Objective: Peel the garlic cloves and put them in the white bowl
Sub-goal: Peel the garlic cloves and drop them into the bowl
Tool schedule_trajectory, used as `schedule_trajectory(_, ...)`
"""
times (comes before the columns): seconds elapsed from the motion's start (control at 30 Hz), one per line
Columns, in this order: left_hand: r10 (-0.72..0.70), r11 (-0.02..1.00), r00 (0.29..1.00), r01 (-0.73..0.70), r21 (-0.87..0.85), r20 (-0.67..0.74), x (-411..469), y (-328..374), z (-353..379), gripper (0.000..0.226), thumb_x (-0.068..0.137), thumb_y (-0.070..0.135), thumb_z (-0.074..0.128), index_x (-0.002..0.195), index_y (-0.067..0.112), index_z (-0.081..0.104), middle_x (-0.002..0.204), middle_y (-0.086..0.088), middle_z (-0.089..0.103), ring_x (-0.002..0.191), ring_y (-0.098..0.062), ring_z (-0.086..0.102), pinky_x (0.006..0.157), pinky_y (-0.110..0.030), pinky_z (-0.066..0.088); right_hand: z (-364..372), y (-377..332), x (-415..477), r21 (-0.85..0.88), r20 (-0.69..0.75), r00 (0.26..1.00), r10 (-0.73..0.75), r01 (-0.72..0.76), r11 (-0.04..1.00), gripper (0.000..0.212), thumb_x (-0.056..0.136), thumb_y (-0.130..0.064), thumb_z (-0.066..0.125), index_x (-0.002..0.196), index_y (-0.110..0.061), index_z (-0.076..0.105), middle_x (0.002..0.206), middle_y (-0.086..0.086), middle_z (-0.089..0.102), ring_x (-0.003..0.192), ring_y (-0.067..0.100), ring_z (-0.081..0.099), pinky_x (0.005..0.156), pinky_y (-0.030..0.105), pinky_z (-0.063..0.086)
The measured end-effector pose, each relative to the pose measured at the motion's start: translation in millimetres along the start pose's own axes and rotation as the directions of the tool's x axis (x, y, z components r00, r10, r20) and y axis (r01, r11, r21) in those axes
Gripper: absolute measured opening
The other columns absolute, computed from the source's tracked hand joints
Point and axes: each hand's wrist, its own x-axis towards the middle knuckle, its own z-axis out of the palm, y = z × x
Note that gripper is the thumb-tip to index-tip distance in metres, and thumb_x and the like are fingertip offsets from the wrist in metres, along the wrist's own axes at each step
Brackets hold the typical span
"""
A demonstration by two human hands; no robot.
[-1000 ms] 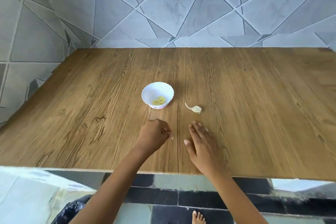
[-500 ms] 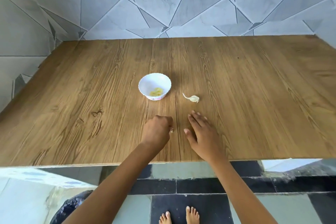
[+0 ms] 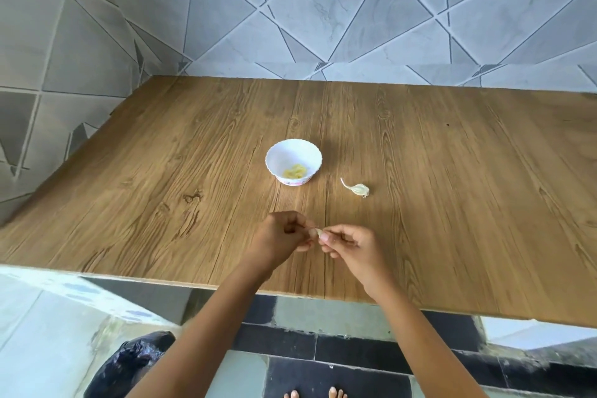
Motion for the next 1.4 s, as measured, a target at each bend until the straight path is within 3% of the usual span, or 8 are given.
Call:
schedule_trajectory(0.23, 0.230, 0.886, 0.973, -0.208, 0.414, -0.005, 3, 0, 1, 0.014, 0.085, 0.017, 0.069, 0.080, 0.004, 0.067, 0.068, -0.004, 0.070, 0.065, -0.017, 0.067, 0.069, -0.030, 0.054, -1, 7, 5, -0.410, -0.048, 0.929, -0.368, 0.318, 0.855, 0.008, 0.086, -0.007, 0.066, 0.080, -0.012, 0.069, 0.072, -0.005, 0.067, 0.058, 0.001, 0.057, 0.054, 0.013, 0.044)
schedule_trajectory(0.43, -0.080, 0.994, 0.992, 0.086, -0.065, 0.093, 2, 2, 6, 0.009, 0.089, 0.004, 0.062, 0.083, -0.002, 0.065, 0.071, -0.009, 0.065, 0.061, -0.009, 0.064, 0.062, -0.018, 0.054, -4, 17, 8, -0.753, 0.115, 0.686, -0.718, 0.532, 0.387, 0.019, 0.089, -0.013, 0.050, 0.080, -0.007, 0.065, 0.074, -0.002, 0.062, 0.056, 0.008, 0.052, 0.047, 0.018, 0.042)
schedule_trajectory(0.63, 0.459, 0.750, 0.888, -0.407, 0.521, 0.032, 13, -13, 9, 0.010, 0.087, 0.009, 0.062, 0.080, 0.003, 0.063, 0.069, 0.001, 0.062, 0.060, -0.014, 0.057, 0.059, -0.024, 0.048, -2, -2, 7, -0.245, -0.018, 0.999, -0.035, 0.030, 0.969, 0.013, 0.090, -0.012, 0.061, 0.078, -0.015, 0.066, 0.070, -0.003, 0.066, 0.063, 0.007, 0.063, 0.059, 0.020, 0.052)
schedule_trajectory(0.87, 0.700, 0.450, 0.654, -0.715, 0.535, 0.286, 22, -17, -5, 0.009, 0.088, 0.006, 0.055, 0.086, 0.005, 0.064, 0.082, -0.002, 0.063, 0.072, -0.008, 0.057, 0.064, -0.017, 0.045, -12, -21, 8, 0.160, 0.189, 0.900, 0.393, -0.423, 0.892, 0.007, 0.087, -0.007, 0.063, 0.083, -0.005, 0.068, 0.069, 0.003, 0.067, 0.061, 0.010, 0.065, 0.058, 0.018, 0.053)
schedule_trajectory(0.97, 0.612, 0.609, 0.766, -0.617, 0.498, 0.200, 21, -19, 0, 0.005, 0.085, 0.006, 0.062, 0.083, 0.007, 0.067, 0.075, 0.003, 0.064, 0.065, -0.008, 0.058, 0.061, -0.022, 0.047, -7, -8, 7, -0.191, 0.028, 0.996, 0.080, -0.073, 0.979, 0.011, 0.090, -0.010, 0.060, 0.080, -0.010, 0.065, 0.070, -0.001, 0.065, 0.063, 0.011, 0.062, 0.057, 0.018, 0.051)
schedule_trajectory(1.1, 0.118, 0.955, 0.987, -0.142, 0.259, 0.106, 19, -7, 4, 0.009, 0.090, 0.007, 0.060, 0.083, 0.003, 0.065, 0.069, 0.001, 0.062, 0.062, -0.008, 0.055, 0.065, -0.020, 0.047, -1, 23, 7, -0.728, 0.080, 0.795, -0.602, 0.459, 0.509, 0.017, 0.091, -0.012, 0.046, 0.080, -0.007, 0.058, 0.072, -0.001, 0.058, 0.055, 0.011, 0.050, 0.045, 0.025, 0.043)
schedule_trajectory(1.23, -0.176, 0.974, 0.961, 0.201, -0.104, 0.213, 19, -1, 0, 0.018, 0.093, 0.002, 0.053, 0.077, 0.006, 0.059, 0.073, -0.008, 0.062, 0.062, -0.008, 0.058, 0.057, -0.016, 0.049, -4, 22, 10, -0.650, 0.085, 0.804, -0.589, 0.493, 0.579, 0.017, 0.092, -0.016, 0.049, 0.084, -0.009, 0.062, 0.075, -0.005, 0.061, 0.060, 0.002, 0.051, 0.050, 0.017, 0.044)
schedule_trajectory(1.4, -0.196, 0.960, 0.945, 0.238, -0.144, 0.261, 20, -5, -1, 0.020, 0.094, 0.001, 0.051, 0.077, 0.008, 0.060, 0.072, -0.005, 0.063, 0.062, -0.007, 0.061, 0.058, -0.016, 0.050, -8, -2, 9, -0.219, 0.102, 0.995, -0.017, 0.039, 0.975, 0.014, 0.092, -0.009, 0.057, 0.083, -0.018, 0.064, 0.075, -0.004, 0.067, 0.067, -0.002, 0.062, 0.065, 0.015, 0.050)
